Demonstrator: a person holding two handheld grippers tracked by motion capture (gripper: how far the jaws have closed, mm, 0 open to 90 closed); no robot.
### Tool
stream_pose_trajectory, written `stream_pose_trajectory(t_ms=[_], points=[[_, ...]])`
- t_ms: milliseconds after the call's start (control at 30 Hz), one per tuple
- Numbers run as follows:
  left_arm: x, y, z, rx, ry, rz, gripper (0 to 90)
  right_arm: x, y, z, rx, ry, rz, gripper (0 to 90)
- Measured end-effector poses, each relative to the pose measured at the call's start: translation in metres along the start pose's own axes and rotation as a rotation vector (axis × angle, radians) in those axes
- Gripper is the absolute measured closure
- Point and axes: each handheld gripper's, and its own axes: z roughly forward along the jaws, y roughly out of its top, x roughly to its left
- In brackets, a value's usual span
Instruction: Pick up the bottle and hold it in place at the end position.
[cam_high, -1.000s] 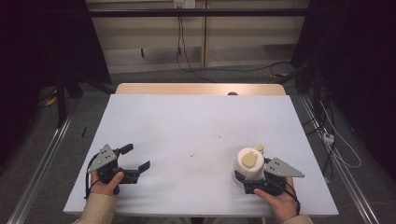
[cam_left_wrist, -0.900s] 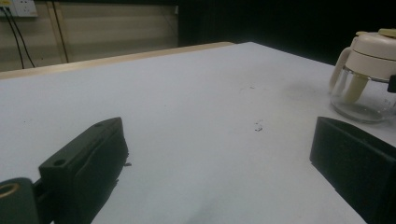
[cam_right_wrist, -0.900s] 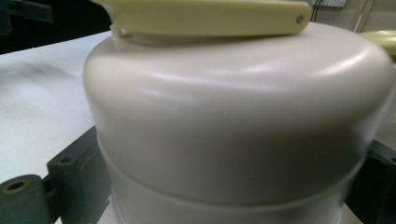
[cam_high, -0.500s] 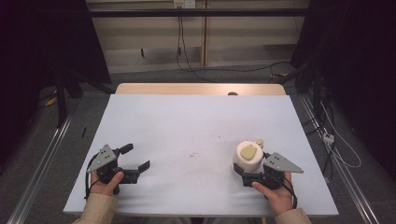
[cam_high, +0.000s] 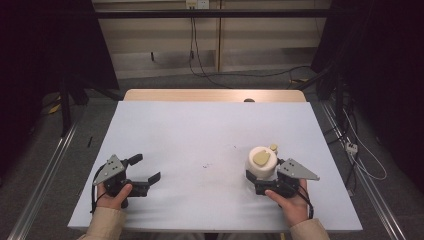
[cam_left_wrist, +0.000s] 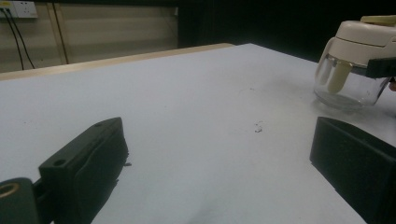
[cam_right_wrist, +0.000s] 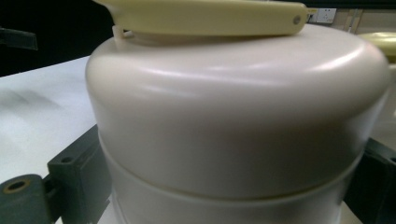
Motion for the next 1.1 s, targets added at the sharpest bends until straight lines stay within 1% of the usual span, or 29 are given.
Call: stream_pose_trajectory(t_ms=[100, 167, 233, 400, 467, 567, 900, 967, 1100], points=[[0.0, 0.0, 0.0, 0.007, -0.004, 0.012, 3.2, 0.002, 0.003, 0.003, 0.002, -0.002, -0.019, 5.4], [0.0, 0.0, 0.0, 0.004, -0.006, 0.011, 3.2, 0.002, 0.004, 0.005, -0.002, 0.005, -0.011, 5.4], [0.0, 0.0, 0.0, 0.005, -0.006, 0.014, 3.2, 0.003, 0.005, 0.007, -0.001, 0.005, -0.016, 5.4], [-0.001, 0.0, 0.0, -0.001, -0.006, 0.007, 3.2, 0.004, 0.007, 0.012, -0.003, 0.011, -0.009, 5.4], [-0.001, 0.0, 0.0, 0.001, -0.004, 0.011, 3.2, 0.004, 0.008, 0.013, -0.007, 0.014, 0.0, 5.4], [-0.001, 0.0, 0.001, -0.003, -0.006, 0.008, 3.2, 0.005, 0.01, 0.016, -0.006, 0.014, -0.014, 5.4], [-0.001, 0.0, 0.001, -0.002, -0.007, 0.007, 3.2, 0.007, 0.015, 0.027, -0.011, 0.029, -0.005, 5.4], [-0.001, 0.0, 0.001, -0.002, -0.008, 0.007, 3.2, 0.008, 0.016, 0.029, -0.007, 0.027, -0.015, 5.5], [-0.001, 0.0, 0.0, -0.002, -0.008, 0.008, 3.2, 0.009, 0.019, 0.034, -0.006, 0.03, -0.019, 5.5]])
